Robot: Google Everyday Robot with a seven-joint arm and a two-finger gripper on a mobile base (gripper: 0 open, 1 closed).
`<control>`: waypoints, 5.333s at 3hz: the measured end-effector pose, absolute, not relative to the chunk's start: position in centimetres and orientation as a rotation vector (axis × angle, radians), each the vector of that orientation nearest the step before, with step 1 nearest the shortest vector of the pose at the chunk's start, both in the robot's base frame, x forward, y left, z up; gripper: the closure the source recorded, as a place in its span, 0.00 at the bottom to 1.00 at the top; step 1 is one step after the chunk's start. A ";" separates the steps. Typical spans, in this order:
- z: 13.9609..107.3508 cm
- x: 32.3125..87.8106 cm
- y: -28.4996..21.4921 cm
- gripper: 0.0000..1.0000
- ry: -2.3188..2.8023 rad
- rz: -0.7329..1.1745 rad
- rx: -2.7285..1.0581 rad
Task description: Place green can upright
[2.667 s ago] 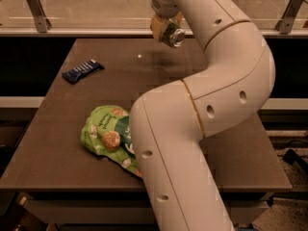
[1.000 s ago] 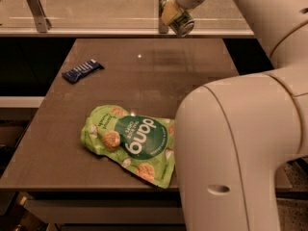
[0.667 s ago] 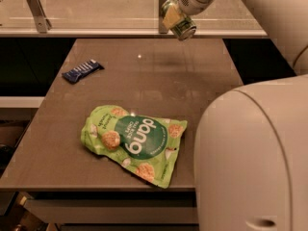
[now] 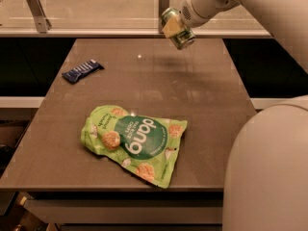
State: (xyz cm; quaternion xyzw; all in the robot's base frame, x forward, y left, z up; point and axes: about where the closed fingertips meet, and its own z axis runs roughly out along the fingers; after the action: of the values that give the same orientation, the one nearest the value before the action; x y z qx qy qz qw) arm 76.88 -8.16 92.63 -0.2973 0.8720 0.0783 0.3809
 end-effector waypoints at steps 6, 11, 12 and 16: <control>92.5 77.4 -8.2 1.00 2.001 0.464 -0.737; 88.6 80.0 -7.9 1.00 1.832 0.627 -0.754; 87.9 80.1 -8.3 1.00 1.801 0.672 -0.735; 86.4 80.3 -9.9 1.00 1.756 0.760 -0.675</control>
Offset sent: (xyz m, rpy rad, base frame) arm 0.0065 0.0080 0.0120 0.1062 -0.0542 0.0629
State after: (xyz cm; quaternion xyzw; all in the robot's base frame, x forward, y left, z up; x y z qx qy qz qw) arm 80.34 -9.92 86.38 -0.2824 0.7348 0.3183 0.5281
